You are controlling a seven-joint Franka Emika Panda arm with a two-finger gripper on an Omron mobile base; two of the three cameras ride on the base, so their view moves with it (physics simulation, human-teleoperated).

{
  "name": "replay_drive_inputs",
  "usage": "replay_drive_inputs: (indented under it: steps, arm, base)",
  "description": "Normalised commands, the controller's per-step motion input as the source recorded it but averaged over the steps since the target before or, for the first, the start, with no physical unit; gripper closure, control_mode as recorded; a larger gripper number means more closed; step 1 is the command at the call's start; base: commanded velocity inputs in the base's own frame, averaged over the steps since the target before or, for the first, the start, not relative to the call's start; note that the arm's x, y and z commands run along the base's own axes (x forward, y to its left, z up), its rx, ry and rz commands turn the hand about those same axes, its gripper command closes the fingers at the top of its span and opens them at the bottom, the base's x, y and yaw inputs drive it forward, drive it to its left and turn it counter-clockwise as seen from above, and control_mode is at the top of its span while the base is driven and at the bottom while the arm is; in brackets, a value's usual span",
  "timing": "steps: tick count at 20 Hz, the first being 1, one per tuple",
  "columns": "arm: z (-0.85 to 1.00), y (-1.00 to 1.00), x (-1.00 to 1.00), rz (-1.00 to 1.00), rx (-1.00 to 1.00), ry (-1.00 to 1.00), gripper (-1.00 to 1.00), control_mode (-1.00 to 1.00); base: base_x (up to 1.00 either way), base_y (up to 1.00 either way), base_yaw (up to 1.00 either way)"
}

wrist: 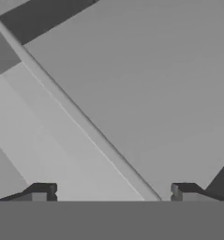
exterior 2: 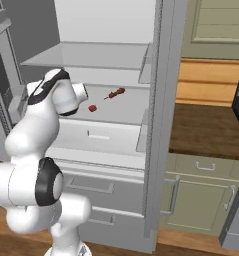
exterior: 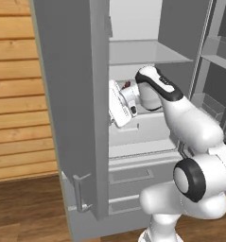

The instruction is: Take the strawberry from the fridge and place it on top of the pancake, located on the dining counter.

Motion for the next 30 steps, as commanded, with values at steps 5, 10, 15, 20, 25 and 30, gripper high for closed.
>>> replay_drive_inputs:
  steps: [5, 10, 15, 20, 25, 30]
  arm:
    - [-0.04, 0.86, -0.23, 0.00, 0.00, 0.00, -1.00, -1.00]
    - [0.00, 0.62, 0.00, 0.00, -0.02, 0.00, -1.00, -1.00]
    - [0.01, 0.03, -0.08, 0.00, -0.02, 0.00, -1.00, -1.00]
    - [-0.02, -0.65, -0.01, -0.03, -0.12, 0.00, -1.00, -1.00]
    - [-0.32, -0.99, -0.03, 0.00, -0.56, -0.08, -1.00, -1.00]
    - [-0.51, -1.00, -0.26, 0.15, -0.88, -0.02, -1.00, -1.00]
  base:
    - [0.00, 0.00, 0.00]
    - [0.00, 0.00, 0.00]
    - [0.00, 0.00, 0.00]
    - [0.00, 0.00, 0.00]
    - [0.00, 0.00, 0.00]
    - [0.00, 0.00, 0.00]
